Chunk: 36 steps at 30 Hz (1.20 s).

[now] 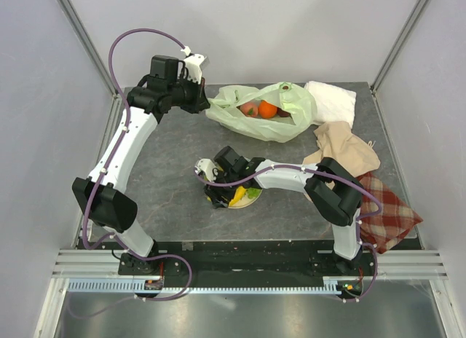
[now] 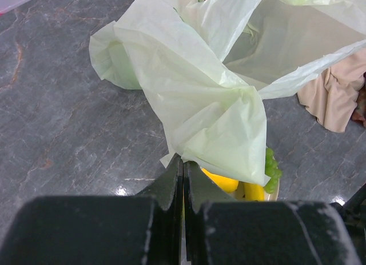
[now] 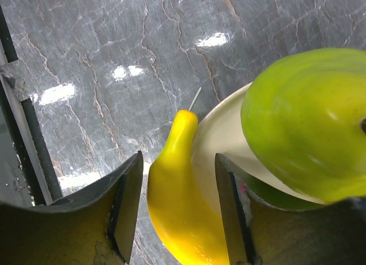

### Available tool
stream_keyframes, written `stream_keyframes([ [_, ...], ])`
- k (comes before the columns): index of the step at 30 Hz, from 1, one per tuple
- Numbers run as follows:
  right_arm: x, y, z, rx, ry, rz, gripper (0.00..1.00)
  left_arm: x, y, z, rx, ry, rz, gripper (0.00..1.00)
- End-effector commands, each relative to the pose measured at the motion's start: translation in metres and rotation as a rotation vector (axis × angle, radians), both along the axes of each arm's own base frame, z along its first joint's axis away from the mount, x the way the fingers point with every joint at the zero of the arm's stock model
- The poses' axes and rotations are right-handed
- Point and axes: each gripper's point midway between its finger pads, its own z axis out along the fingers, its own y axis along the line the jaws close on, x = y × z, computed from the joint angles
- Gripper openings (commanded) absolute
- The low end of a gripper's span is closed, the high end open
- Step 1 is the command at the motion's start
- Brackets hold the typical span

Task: Take the fake fruits out of the plastic bag
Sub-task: Place the fake fruit on the plate, then take out the fake fruit from the plastic bag.

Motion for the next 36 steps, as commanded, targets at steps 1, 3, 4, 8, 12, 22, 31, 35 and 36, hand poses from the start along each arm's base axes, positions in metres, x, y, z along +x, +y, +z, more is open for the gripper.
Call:
stream_keyframes([
  [1, 0.003, 0.006, 0.03, 0.05, -0.016, -0.014, 0.62, -0.007, -0.004, 0.026, -0.052, -0.056, -0.031, 0.02],
  [3, 0.001, 0.008, 0.059, 0.095, -0.029, -0.015, 0.63, -0.008, -0.005, 0.03, -0.059, -0.061, -0.037, 0.02],
  [4, 0.0, 0.008, 0.07, 0.108, -0.036, -0.013, 0.66, -0.007, -0.005, 0.031, -0.063, -0.064, -0.035, 0.02],
  [8, -0.005, -0.005, 0.127, 0.144, -0.086, -0.008, 0.98, -0.007, -0.008, 0.041, -0.08, -0.076, -0.038, 0.02],
  [12, 0.01, -0.033, 0.192, 0.225, -0.133, -0.083, 0.98, -0.011, -0.007, 0.037, -0.084, -0.055, -0.03, 0.02],
  [22, 0.176, -0.114, 0.258, 0.4, -0.171, -0.467, 0.59, -0.055, -0.016, 0.02, -0.176, 0.075, -0.088, 0.02],
  [31, 0.214, -0.116, 0.152, 0.248, -0.204, -0.375, 0.31, -0.062, -0.011, -0.025, -0.105, 0.167, -0.072, 0.02],
  [35, 0.223, -0.122, 0.143, 0.282, -0.218, -0.421, 0.32, -0.055, -0.007, -0.039, -0.062, 0.183, -0.058, 0.02],
  [36, 0.23, -0.125, 0.141, 0.269, -0.237, -0.449, 0.34, -0.055, -0.007, -0.04, -0.061, 0.189, -0.059, 0.01],
])
